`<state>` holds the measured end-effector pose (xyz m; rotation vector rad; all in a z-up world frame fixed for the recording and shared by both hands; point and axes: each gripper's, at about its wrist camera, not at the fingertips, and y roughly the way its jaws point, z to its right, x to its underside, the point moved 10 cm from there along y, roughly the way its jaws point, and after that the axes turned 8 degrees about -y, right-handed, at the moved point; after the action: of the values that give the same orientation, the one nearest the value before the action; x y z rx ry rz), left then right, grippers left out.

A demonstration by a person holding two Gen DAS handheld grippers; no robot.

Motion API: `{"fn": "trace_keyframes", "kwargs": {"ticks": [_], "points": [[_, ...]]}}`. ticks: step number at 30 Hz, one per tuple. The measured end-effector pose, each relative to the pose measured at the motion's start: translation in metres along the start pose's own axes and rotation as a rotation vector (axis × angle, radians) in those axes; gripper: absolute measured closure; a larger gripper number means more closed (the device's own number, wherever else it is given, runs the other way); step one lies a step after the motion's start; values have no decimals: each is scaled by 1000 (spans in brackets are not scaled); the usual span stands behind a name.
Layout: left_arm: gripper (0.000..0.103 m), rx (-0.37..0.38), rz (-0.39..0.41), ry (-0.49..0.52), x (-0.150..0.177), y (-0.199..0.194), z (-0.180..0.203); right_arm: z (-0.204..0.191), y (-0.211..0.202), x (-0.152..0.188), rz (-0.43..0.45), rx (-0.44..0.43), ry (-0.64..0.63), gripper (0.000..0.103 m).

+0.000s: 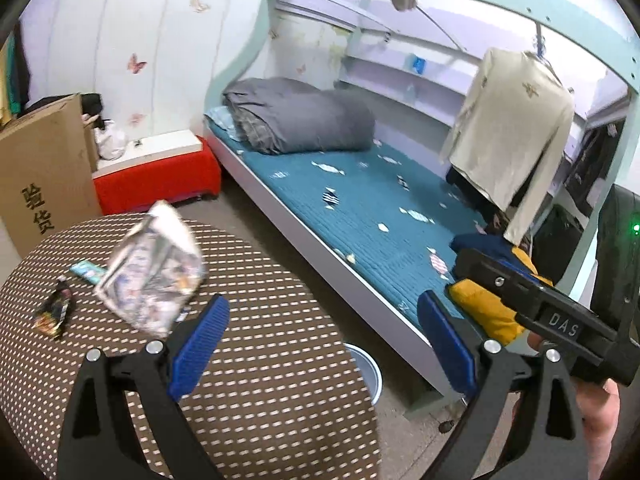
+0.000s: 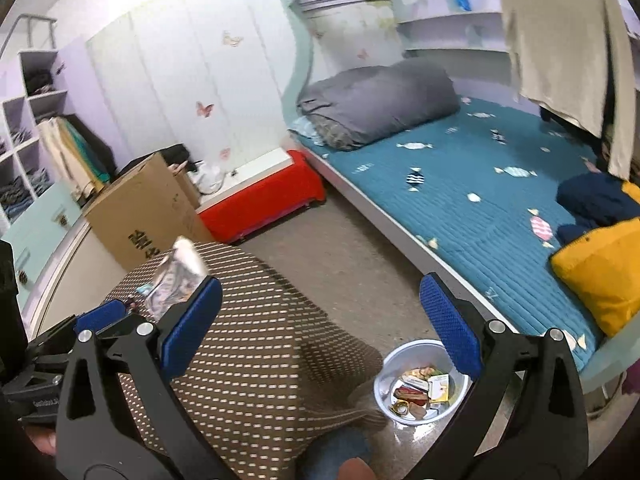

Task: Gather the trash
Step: 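Move both grippers back over the table, then grasp the black snack packet with the left gripper while the right grasps the newspaper bag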

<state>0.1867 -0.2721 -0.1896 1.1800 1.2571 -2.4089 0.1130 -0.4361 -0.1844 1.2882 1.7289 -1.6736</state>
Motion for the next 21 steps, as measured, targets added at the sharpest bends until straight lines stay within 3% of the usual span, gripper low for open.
{"fn": "trace_keyframes", "kwargs": {"ticks": [10, 21], "points": [[10, -99, 76, -116, -1, -43, -99, -80, 13, -1, -29, -72, -115, 6], [10, -236, 74, -260, 11, -50, -225, -147, 68, 23, -135, -134, -197, 6]]}}
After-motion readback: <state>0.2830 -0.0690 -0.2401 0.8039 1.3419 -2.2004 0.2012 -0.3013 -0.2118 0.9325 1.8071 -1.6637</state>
